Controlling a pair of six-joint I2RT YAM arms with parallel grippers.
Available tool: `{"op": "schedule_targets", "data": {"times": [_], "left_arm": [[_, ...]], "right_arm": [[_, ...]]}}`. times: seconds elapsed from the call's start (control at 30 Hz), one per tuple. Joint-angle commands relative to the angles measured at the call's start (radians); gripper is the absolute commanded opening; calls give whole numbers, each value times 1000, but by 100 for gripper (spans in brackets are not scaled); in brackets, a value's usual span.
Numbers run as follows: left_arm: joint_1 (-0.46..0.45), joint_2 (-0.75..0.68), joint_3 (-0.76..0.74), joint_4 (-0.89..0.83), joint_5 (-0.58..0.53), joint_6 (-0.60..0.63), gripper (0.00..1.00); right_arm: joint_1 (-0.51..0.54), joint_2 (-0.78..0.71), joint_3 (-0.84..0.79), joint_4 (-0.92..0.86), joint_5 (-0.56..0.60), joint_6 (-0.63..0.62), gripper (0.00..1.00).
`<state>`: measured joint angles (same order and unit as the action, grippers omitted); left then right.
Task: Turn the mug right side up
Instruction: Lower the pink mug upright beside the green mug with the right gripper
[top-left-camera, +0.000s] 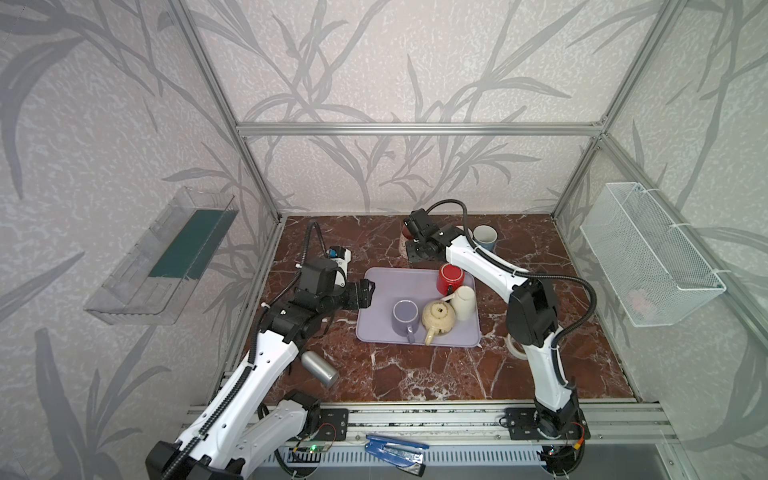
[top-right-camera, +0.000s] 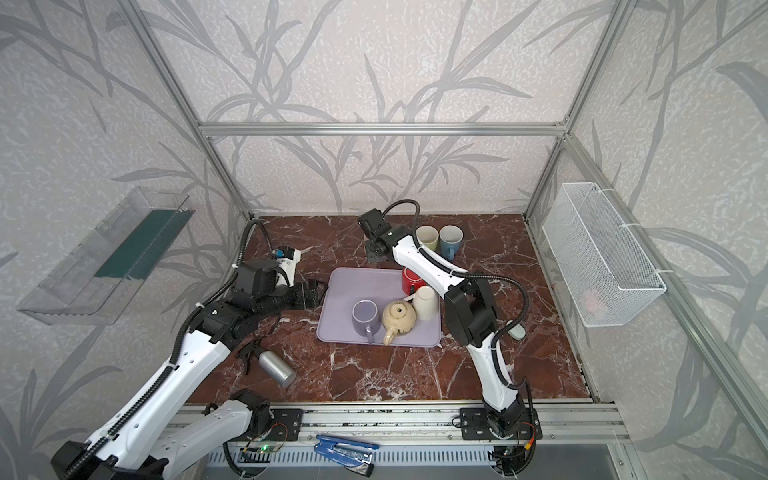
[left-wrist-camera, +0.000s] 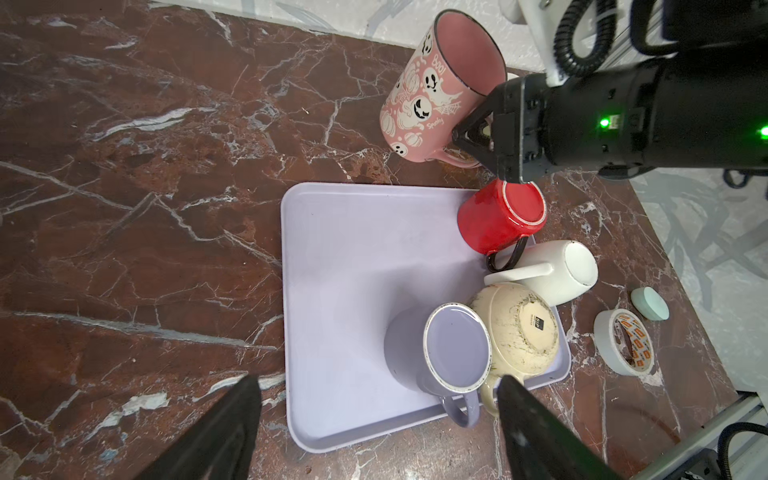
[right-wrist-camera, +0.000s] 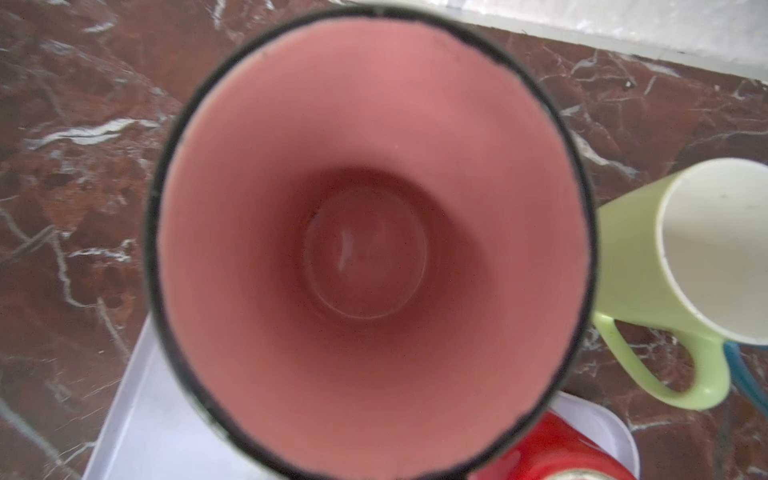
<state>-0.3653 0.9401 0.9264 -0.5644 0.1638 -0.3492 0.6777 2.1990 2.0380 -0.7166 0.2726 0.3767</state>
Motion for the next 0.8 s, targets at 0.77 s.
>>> {"op": "schedule_targets", "data": {"times": [0.77], "left_arm": [[-35, -29, -9, -30, -44, 42, 87]], "right_arm": [[-109, 97, 136, -33, 107, 61, 0]]}}
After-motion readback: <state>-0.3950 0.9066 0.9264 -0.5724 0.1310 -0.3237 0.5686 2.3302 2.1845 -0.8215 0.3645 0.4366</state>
